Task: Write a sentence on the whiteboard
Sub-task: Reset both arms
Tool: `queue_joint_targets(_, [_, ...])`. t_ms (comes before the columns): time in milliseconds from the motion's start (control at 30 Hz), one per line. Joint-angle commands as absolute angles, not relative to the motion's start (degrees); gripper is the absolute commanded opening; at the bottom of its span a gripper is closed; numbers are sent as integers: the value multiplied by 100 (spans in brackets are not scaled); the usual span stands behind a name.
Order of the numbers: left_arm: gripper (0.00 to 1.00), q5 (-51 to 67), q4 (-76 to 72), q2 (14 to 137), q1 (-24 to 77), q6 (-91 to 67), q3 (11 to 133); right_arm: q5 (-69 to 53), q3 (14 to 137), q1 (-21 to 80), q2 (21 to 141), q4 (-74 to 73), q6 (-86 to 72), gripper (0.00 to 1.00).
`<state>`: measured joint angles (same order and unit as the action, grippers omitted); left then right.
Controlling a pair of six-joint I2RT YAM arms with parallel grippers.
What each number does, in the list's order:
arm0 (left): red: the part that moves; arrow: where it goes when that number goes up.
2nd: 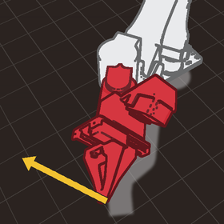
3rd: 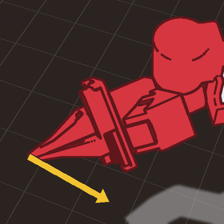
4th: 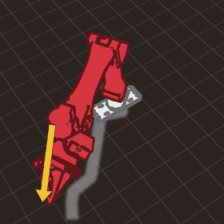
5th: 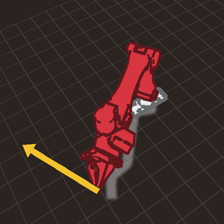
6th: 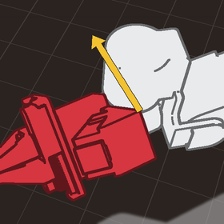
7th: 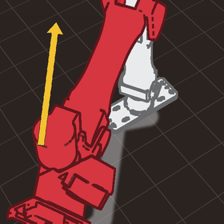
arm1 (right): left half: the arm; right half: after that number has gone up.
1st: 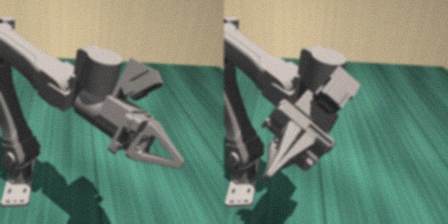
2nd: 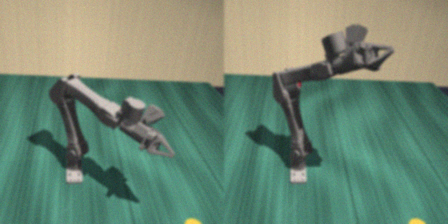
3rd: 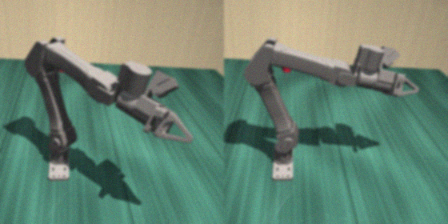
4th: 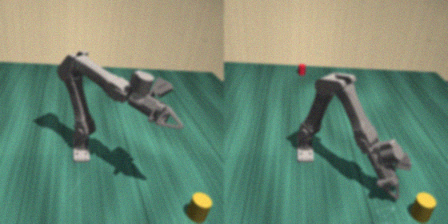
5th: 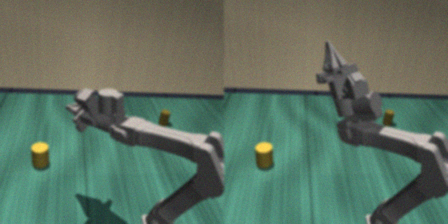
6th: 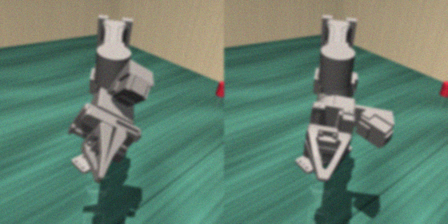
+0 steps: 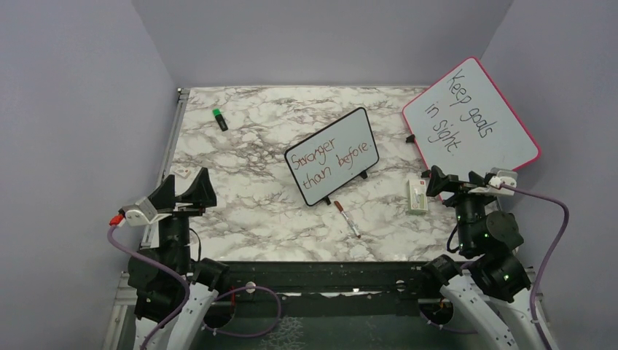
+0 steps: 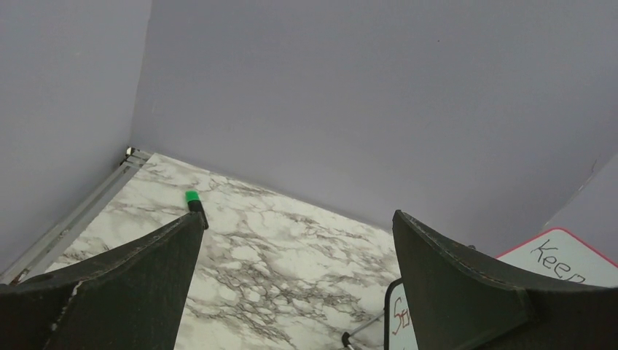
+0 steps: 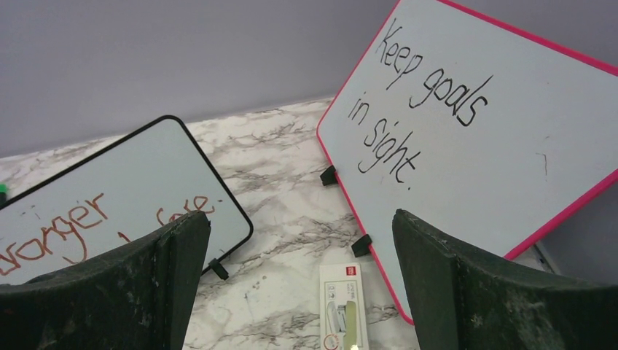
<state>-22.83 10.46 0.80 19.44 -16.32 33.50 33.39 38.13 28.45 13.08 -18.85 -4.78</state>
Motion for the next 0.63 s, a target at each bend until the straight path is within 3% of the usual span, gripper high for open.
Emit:
queue_joint_targets(0, [99,-2371,1230,18,1890,-1628,3658,3525,3717,2856,1263,-1595,-313,100])
queue_joint_targets(600, [99,-2373,1230,18,1872,-1617,3598,3455,3663,2859,1284,-1485,-222,100])
